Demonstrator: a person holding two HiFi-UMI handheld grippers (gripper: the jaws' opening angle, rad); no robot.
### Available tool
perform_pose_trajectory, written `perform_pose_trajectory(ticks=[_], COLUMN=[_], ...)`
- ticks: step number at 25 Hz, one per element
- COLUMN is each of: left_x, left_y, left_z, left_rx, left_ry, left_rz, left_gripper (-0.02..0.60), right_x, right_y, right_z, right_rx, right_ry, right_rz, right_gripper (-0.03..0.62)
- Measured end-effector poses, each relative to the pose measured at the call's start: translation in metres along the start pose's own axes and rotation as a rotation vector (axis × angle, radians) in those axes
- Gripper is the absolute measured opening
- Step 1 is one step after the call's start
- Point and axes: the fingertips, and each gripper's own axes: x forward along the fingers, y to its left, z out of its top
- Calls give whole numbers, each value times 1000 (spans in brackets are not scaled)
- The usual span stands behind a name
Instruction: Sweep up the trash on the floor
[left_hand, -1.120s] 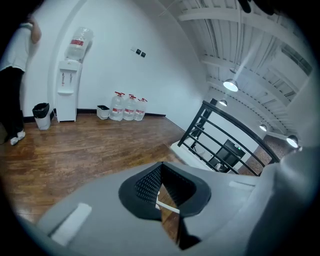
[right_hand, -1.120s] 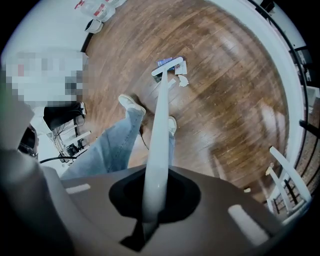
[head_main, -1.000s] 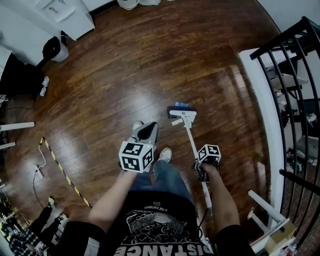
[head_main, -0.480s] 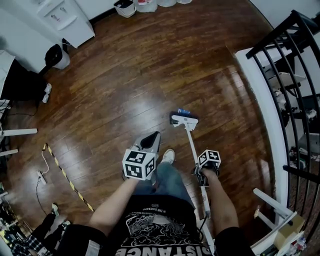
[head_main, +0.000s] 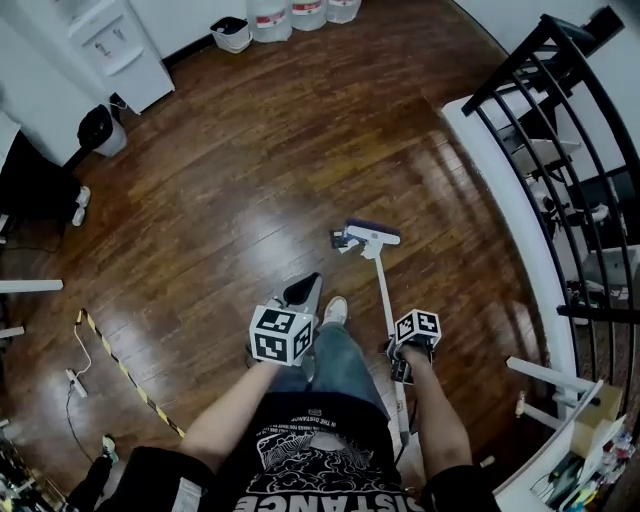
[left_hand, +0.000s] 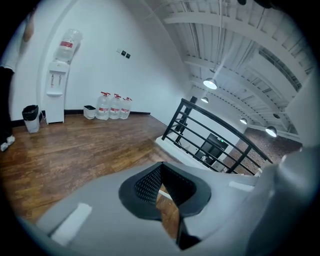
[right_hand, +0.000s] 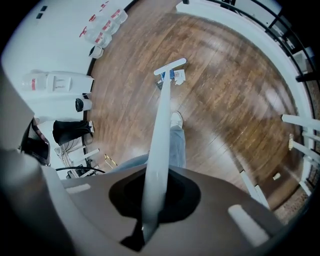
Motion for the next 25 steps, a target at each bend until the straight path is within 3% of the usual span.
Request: perform_pose_trajectory(ticks=[12,25], left_x=[-62,-122], left_y=[-43,-150], left_z=[-49,-104], left_rx=[17,117], left_ry=[16,-26], left_rz=[-62,-88], left_gripper=[5,5], right_x=[-13,-71], right_y=[10,-18], right_z=[-98,-181], right_rx=[-13,-197], right_ry=[-159,-430], right_rz=[33,71], right_gripper=[0,0])
